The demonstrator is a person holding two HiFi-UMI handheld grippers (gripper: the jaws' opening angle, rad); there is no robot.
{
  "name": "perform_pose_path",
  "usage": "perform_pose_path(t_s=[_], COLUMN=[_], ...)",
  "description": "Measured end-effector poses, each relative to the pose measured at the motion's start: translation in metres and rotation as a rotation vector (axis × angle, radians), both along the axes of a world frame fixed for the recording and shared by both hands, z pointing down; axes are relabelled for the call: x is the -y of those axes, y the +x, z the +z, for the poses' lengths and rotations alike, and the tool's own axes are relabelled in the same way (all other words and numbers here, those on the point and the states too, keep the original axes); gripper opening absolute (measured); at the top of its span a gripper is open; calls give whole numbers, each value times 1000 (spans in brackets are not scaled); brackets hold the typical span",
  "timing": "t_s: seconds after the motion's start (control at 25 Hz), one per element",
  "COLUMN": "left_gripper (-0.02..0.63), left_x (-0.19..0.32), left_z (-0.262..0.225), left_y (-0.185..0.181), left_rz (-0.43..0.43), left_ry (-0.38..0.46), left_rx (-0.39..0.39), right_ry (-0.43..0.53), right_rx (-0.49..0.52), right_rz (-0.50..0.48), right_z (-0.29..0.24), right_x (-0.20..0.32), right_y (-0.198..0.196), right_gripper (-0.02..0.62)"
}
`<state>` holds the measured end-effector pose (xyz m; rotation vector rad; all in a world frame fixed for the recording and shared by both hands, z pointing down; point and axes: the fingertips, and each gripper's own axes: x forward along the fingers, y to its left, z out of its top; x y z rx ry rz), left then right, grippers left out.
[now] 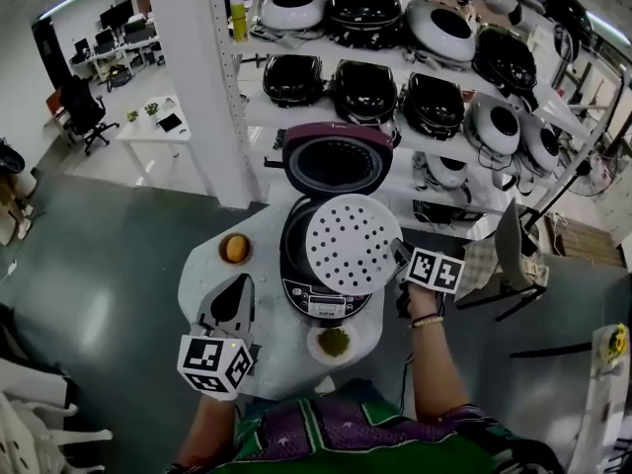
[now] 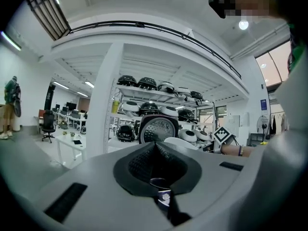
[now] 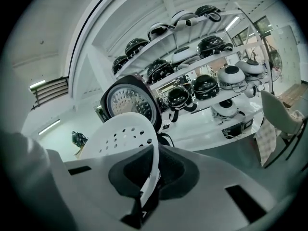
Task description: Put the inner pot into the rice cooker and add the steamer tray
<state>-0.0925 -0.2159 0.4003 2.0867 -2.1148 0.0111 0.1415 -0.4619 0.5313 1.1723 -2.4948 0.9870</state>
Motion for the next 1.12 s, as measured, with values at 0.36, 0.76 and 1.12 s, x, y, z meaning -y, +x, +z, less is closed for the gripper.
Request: perform_pose_path(t_s=[0.36,0.76,1.12], left_gripper=[21,21,21], left_x=[-11,-25,-31], left_z=[10,20,28], left_y=[-8,-16,-19], left_rz=[-135,-218,-252], left_ry=[-20,-56,-75], left_rx=[3,-8,-2], right_ry=[-29,-66,-67], right_rx=[-61,-127,-186], right_rz=[-122,-163,-169], right_z=[31,63,79], right_x=[29,42,45], right_y=[-48,-68,-73], right_gripper=[25,25,28])
